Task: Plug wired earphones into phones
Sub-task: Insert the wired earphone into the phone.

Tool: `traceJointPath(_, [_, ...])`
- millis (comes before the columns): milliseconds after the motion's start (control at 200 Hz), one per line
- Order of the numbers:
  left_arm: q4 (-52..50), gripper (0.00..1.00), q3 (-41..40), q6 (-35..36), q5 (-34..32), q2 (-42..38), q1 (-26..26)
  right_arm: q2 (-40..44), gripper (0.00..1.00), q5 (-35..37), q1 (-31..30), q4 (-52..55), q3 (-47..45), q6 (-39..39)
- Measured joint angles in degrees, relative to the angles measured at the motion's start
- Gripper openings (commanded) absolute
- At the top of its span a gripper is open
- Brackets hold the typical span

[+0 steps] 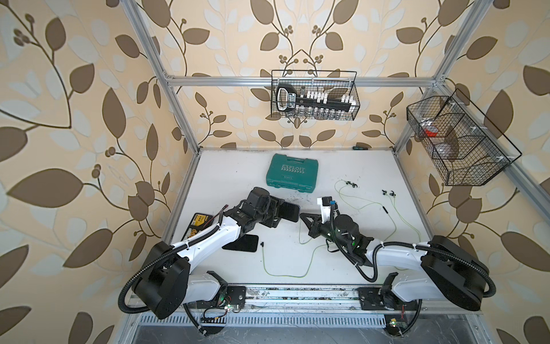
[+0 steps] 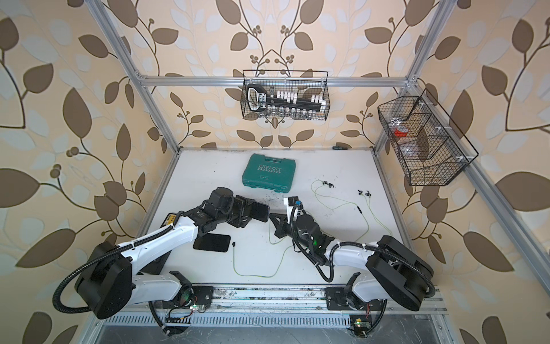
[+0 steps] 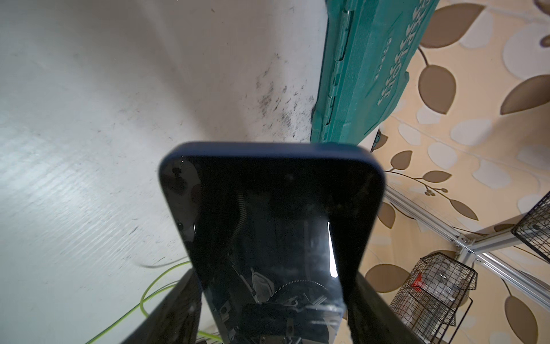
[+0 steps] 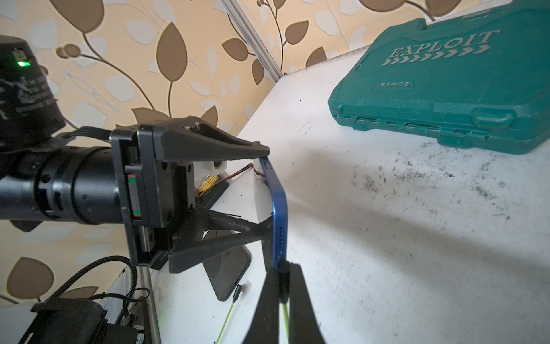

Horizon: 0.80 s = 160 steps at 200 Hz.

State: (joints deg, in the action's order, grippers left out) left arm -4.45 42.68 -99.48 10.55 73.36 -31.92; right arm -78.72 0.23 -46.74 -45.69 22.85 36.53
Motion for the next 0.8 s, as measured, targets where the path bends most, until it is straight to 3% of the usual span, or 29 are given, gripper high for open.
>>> traceJointPath(160, [-1.60, 0.57, 0.00, 0.09, -2.29, 0.00, -0.31, -3.15, 0.00, 1.31, 0.02, 3.41, 2.67, -0.13])
traceJointPath(430, [-5.35, 0.58, 1.73, 0.20, -4.17, 1.18, -1.95, -5.33, 0.28, 0.85, -0.09, 6.36, 4.09, -0.66])
traceJointPath(645, [-8.50, 0.58, 5.31, 0.50, -9.70, 2.51, -1.14, 0.24, 0.51, 1.97, -0.17, 6.32, 2.95, -2.93])
traceJointPath(800, [-8.66, 0.57, 6.67, 0.13, -11.58, 7.91, 2.10, 3.21, 0.52, 3.65, -0.17, 5.66, 1.55, -3.61])
